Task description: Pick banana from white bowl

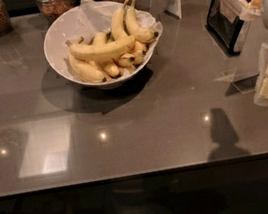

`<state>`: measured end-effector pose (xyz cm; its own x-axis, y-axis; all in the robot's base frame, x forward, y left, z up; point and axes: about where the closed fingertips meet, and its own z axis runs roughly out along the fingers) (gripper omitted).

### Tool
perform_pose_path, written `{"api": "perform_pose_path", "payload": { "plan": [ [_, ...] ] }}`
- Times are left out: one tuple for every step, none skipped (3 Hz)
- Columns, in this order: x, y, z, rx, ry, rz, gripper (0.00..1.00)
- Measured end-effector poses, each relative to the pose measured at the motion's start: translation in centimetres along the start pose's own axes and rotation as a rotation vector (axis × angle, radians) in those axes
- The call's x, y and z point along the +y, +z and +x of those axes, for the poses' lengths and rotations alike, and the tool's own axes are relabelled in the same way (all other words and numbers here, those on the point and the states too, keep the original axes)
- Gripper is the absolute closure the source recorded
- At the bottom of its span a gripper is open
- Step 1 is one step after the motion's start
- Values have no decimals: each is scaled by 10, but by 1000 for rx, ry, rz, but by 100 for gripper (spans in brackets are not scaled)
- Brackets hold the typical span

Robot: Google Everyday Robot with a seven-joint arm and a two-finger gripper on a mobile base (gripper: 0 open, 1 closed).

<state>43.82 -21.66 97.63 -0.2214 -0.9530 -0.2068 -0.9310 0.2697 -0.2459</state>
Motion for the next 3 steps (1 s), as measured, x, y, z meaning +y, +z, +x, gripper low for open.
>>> {"api": "perform_pose_path", "payload": {
  "plan": [
    [0,0,0,0,0,0,0],
    [-2,0,-8,-29,-12,7,0],
    [-14,2,-33,-120,-36,22,0]
  ]
}}
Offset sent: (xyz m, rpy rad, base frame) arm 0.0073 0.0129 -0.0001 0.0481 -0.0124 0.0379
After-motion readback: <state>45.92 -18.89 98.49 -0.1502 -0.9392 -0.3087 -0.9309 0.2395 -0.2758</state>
